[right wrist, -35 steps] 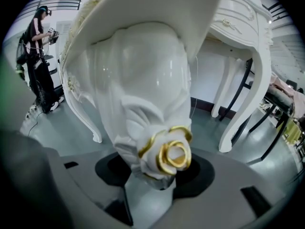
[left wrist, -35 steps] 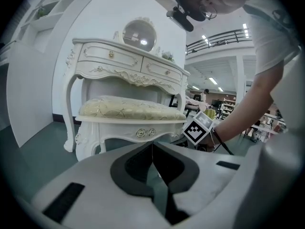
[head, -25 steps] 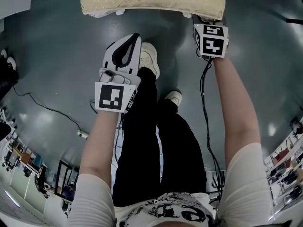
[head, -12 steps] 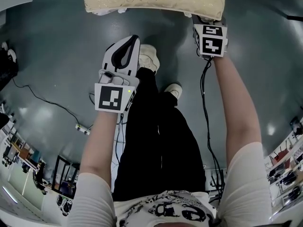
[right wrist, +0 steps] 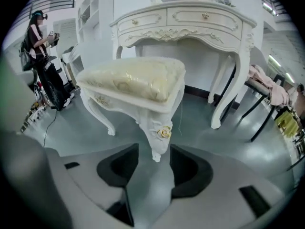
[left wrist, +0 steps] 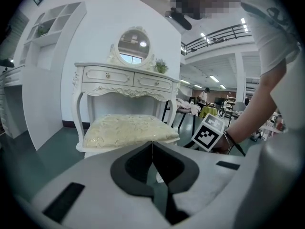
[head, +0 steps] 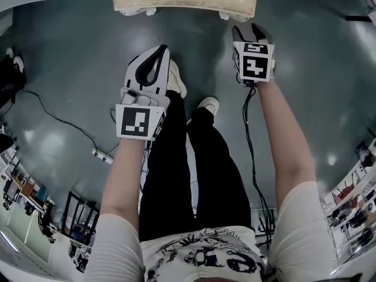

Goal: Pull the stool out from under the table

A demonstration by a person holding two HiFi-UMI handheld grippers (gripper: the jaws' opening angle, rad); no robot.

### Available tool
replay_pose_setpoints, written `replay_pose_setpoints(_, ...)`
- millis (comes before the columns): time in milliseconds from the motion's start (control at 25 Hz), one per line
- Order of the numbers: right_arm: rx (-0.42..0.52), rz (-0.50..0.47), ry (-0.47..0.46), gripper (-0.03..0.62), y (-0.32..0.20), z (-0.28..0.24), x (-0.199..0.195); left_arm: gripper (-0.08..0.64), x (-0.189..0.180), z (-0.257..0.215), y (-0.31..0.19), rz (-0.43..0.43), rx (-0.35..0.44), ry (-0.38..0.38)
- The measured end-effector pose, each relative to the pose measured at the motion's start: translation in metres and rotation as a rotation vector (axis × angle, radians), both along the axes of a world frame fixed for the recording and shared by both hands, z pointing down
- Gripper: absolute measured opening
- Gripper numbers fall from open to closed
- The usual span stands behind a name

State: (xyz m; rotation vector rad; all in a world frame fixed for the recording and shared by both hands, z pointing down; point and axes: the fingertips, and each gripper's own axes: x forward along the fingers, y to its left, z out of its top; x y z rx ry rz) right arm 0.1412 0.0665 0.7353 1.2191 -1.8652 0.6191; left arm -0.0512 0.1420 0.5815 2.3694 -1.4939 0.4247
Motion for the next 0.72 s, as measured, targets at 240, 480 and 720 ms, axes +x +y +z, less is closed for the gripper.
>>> replay_pose_setpoints(240,0.083,0.051,-0.102,0.038,0.011,-0.095,-0.003,0.020,0.017,-0.054,0.007,0.033,-0.001,0.054)
replay_pose_setpoints(480,0.204,0.029,-0.172,0.017,0.003,-0.196,-0.027,0.020,-0.003,-0.114,-0.014,0.048,0.025,0.039)
replay_pose_setpoints(720,0.336,0.067,-0.170,0.017,-0.023,-0.315,-0.042,0.020,-0.037,-0.215,-0.063,0.044,0.099,0.028)
